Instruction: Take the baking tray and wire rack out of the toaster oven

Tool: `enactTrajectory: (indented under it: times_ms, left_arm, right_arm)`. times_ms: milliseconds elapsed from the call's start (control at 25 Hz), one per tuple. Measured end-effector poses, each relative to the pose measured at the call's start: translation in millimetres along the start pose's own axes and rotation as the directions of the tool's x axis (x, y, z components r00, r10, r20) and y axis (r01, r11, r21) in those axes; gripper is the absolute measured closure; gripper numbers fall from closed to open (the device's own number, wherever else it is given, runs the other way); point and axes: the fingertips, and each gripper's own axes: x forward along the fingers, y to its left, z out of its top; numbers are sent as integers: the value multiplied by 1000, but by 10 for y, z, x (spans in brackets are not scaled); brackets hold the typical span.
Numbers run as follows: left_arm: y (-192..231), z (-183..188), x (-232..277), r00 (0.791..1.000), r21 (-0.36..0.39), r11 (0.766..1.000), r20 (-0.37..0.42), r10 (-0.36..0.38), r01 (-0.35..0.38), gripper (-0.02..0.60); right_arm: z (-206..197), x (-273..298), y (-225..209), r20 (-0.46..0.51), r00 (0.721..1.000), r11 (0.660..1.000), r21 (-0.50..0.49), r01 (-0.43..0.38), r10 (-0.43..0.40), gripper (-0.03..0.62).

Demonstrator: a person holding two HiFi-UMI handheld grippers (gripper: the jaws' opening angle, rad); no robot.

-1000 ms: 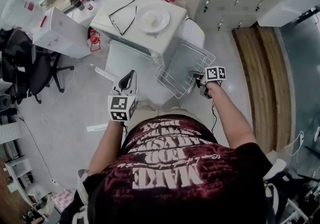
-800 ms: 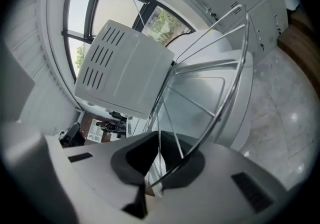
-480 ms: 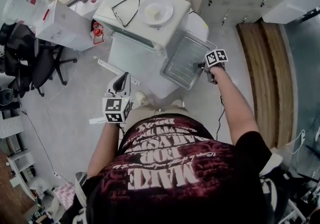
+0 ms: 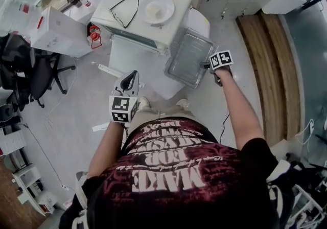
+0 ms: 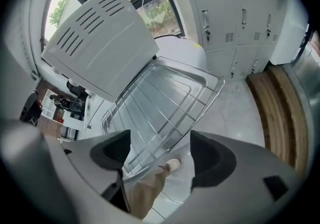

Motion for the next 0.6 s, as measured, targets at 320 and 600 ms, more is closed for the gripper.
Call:
enactTrajectory:
  times_ms: [320,600]
  left_arm:
    - [408,76,-98,998,16,999,46,-45,44,575]
    - [917,247,-338,994,19,999,99,-40,39,575]
  right_arm:
    - [366,-514,520,336,940,995,-50,81,-60,262]
    - [353,-1244,1927,708,706,988,-111,104,5,533]
